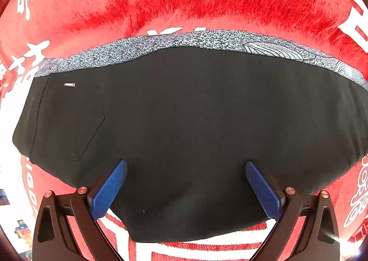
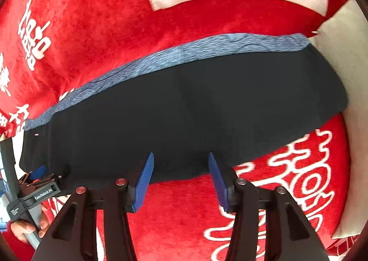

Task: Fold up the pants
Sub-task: 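Press the folded trousers flat with the right gripper near the pillow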

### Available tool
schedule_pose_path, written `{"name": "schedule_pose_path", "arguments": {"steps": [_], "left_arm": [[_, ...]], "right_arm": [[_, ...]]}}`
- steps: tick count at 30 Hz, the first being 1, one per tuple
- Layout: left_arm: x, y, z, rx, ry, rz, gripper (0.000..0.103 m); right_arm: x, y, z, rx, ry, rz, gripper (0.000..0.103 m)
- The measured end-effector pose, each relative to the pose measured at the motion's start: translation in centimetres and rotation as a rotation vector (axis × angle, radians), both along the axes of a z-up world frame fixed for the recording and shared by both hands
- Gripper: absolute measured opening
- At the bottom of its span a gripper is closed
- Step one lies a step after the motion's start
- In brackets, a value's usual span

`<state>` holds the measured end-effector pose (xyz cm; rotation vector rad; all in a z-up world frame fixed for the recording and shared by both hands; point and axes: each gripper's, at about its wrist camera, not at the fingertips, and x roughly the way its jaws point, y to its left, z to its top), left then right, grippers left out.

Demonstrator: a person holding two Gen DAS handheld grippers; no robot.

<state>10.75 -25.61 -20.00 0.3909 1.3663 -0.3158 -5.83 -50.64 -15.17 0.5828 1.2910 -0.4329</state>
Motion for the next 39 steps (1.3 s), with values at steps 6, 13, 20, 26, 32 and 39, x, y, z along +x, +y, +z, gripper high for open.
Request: {"name": "schedule_pose_path", "arguments": {"steps": [6, 13, 20, 26, 32, 39], "left_arm": [[-0.9, -1.8, 0.6, 0.08, -0.034, -0.021, 0.103], [-1.0, -4.2, 2.7, 0.083, -0.027, -0.021, 0.103], [-4.2, -12.6, 4.9, -0.037, -0.018, -0.124, 0.103], [-5.9, -20.0, 3.1, -0.058, -0.025, -0.203, 0.103], [-6.8, -20.7, 0.4, -0.069, 0.016, -0.157, 0.103], [-6.7, -20.3, 0.2, -0.074, -0.012, -0.178, 0.103]], "right_arm": [[-4.0, -3.2, 0.5, 0.013, 0.003, -0.086, 0.057], [-9.0, -6.3, 0.0, 0.05, 0.021, -0.194, 0.057], [-12.4, -8.5, -0.2, 0.139, -0.088, -0.279, 0.057], [-13.3, -9.1, -0.2, 0.174, -0.147, -0.304, 0.057], [-14.5, -10.4, -0.3, 0.219, -0.239, -0.353, 0.057], [-14.9, -12.0, -2.0, 0.271, -0.365, -0.454, 0.061]]}}
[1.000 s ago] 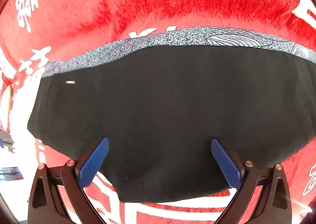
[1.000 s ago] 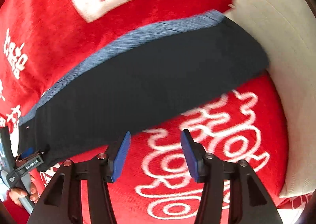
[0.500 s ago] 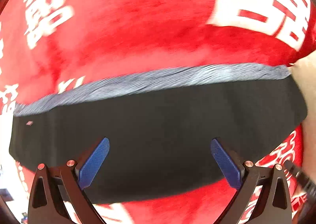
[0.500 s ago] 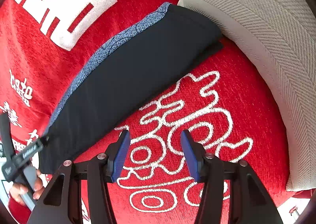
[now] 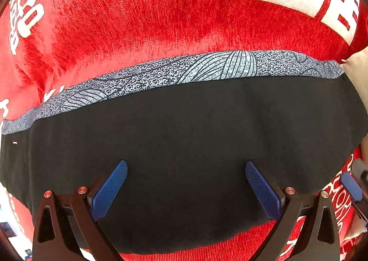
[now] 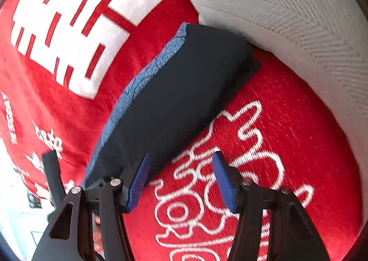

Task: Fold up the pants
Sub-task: 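Press the folded trousers flat with the right gripper near the pillow, then grasp the trouser cuff end with the right gripper and lift it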

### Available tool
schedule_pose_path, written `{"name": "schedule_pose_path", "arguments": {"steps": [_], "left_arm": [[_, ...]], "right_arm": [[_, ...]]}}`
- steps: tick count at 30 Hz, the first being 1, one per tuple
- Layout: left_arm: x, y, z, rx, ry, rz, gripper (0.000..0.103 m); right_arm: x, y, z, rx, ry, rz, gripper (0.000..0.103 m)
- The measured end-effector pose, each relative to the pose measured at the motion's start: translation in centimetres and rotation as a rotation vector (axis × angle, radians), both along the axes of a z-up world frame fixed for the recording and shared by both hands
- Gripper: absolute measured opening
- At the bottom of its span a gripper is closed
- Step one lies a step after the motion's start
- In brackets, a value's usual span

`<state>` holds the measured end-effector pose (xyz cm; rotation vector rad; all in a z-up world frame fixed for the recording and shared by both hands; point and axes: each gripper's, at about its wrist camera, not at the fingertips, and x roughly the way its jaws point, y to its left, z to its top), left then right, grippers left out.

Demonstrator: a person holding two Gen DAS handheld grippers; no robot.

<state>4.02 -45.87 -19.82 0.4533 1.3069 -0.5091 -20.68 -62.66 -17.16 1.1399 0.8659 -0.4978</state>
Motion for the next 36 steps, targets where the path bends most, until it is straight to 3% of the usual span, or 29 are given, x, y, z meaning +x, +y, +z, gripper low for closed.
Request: {"name": "schedule_pose_path", "arguments": {"steps": [7, 14, 21, 23, 24, 25, 28, 31, 35, 36], "left_arm": [[-0.4, 0.1, 0.2, -0.011, -0.017, 0.012, 0.103], [-0.2, 0.4, 0.1, -0.017, -0.02, 0.013, 0.103], [-0.1, 0.6, 0.1, -0.022, -0.016, 0.01, 0.103], [0.0, 0.5, 0.3, -0.018, -0.012, 0.009, 0.103], [0.0, 0.4, 0.5, -0.01, -0.009, 0.007, 0.103], [0.0, 0.2, 0.8, -0.002, -0.014, 0.003, 0.103], [-0.4, -0.2, 2.5, -0.039, -0.047, -0.024, 0.103], [-1.0, -0.6, 3.5, -0.098, -0.028, -0.053, 0.103], [-1.9, -0.5, 0.7, -0.062, 0.053, -0.06, 0.103], [-2.1, -0.3, 0.4, -0.077, 0.036, -0.062, 0.103]], "right_arm": [[-0.9, -0.6, -1.3, 0.037, -0.12, -0.134, 0.061], [-0.4, -1.4, -1.8, -0.014, -0.204, -0.259, 0.062], [2.0, -2.4, -1.9, -0.012, -0.168, -0.253, 0.063], [2.9, -2.9, -1.5, -0.017, -0.088, -0.208, 0.051], [3.2, -2.9, -1.3, -0.033, -0.036, -0.186, 0.029], [3.4, -3.0, -1.1, -0.057, 0.029, -0.16, 0.022], [4.4, -2.5, 0.4, -0.151, 0.085, -0.062, 0.017], [5.6, -1.3, 2.9, -0.261, 0.077, 0.017, 0.016], [6.1, -0.8, 4.6, -0.284, 0.056, 0.048, 0.016], [6.3, -0.6, 4.9, -0.29, 0.056, 0.057, 0.016]]}}
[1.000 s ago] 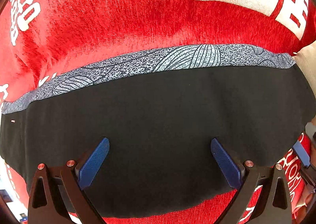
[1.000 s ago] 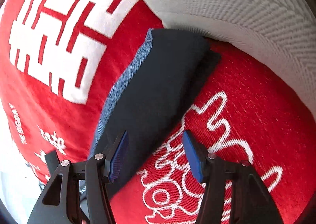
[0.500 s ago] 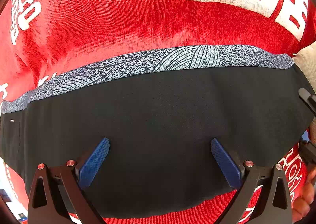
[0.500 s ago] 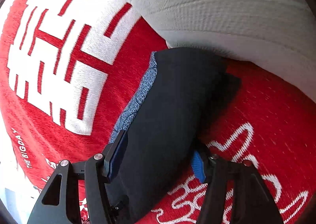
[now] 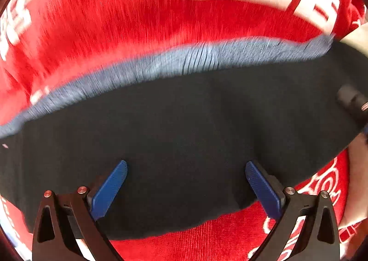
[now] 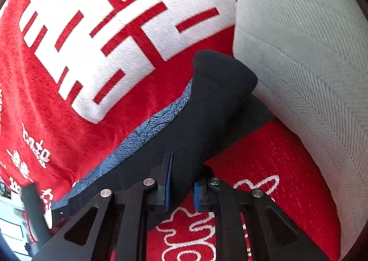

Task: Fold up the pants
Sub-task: 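Grasp the trouser cuff end with the right gripper and lift it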

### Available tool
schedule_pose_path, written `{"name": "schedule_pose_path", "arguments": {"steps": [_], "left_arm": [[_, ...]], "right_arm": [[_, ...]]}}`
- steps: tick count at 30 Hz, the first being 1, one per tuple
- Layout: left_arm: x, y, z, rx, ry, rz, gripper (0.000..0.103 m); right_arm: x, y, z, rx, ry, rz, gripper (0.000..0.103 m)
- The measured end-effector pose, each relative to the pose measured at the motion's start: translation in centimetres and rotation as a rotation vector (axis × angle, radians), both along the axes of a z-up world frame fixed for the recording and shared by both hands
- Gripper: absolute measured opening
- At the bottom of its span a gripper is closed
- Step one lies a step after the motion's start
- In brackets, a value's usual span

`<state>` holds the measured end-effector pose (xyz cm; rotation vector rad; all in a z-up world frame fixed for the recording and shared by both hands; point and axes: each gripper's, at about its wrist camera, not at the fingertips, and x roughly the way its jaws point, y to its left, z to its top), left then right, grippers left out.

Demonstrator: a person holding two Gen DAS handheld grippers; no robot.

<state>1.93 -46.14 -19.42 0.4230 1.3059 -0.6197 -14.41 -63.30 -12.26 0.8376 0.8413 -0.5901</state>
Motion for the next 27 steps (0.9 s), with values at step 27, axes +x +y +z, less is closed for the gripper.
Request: {"name": "schedule_pose_path", "arguments": {"steps": [27], "left_arm": [[8.7, 20.7, 5.5, -0.106, -0.063, 0.155, 0.103]], "right_arm": [[12.9, 22.3, 6.2, -0.42, 0.117, 0.591, 0.014]]}}
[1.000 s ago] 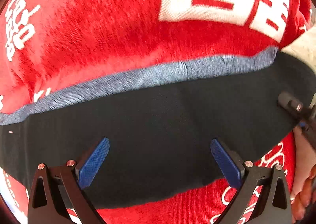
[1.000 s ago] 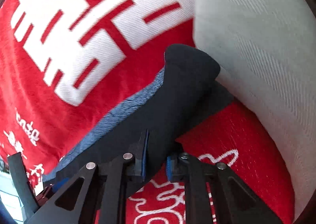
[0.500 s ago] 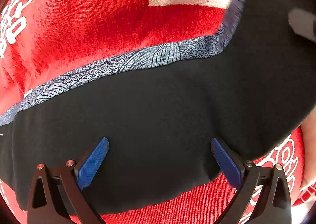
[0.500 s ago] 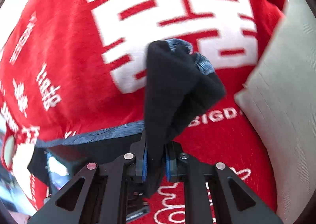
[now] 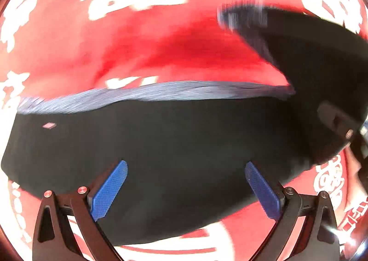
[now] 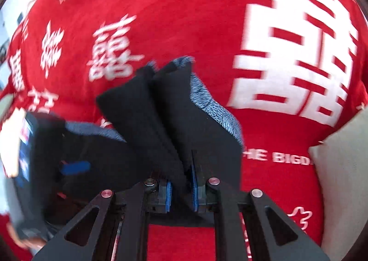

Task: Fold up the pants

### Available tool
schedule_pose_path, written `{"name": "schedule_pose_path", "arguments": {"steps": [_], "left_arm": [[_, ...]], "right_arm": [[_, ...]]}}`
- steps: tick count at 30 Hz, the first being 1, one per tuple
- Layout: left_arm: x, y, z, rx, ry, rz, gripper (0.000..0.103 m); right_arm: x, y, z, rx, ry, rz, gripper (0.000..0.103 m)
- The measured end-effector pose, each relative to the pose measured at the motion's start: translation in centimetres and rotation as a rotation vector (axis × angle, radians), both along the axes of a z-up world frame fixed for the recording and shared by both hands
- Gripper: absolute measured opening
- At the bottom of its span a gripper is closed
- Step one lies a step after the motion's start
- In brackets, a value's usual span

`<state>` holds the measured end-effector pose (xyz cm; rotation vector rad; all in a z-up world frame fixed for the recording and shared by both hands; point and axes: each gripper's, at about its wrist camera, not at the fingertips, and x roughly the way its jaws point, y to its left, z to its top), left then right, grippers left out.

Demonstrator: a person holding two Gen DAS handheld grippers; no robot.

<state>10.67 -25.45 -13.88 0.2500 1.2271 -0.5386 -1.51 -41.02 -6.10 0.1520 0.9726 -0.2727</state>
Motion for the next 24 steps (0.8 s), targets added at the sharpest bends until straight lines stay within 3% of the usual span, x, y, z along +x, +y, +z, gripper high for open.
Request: {"name": "schedule_pose_path", "arguments": {"steps": [8, 15, 17, 19, 20, 22, 24], "left_arm": [[2.9, 9.6, -2.0, 0.072, 0.041, 0.174, 0.103], [4.3, 10.4, -3.0, 0.072, 0.056, 0.186, 0.103], [4.8, 10.4, -2.9, 0.064, 0.059, 0.182, 0.103], [4.8, 10.3, -2.5, 0.05, 0.061, 0.17, 0.103], [4.8, 10.1, -2.2, 0.036, 0.062, 0.157, 0.103], [4.9, 9.9, -1.6, 0.01, 0.068, 0.133, 0.103], [4.6, 9.2, -0.8, -0.01, 0.074, 0.101, 0.103]], "right_arm": [[3.6, 9.5, -8.0, -0.099, 0.211, 0.075, 0.016], [3.4, 12.9, -10.2, -0.259, 0.278, 0.068, 0.02], [3.3, 14.1, -10.9, -0.332, 0.311, 0.091, 0.026], [3.2, 15.1, -11.0, -0.374, 0.321, 0.125, 0.045], [2.9, 15.6, -10.7, -0.379, 0.314, 0.143, 0.049], [2.2, 16.0, -9.7, -0.345, 0.292, 0.165, 0.06], [1.4, 15.6, -8.5, -0.273, 0.269, 0.171, 0.063]]}}
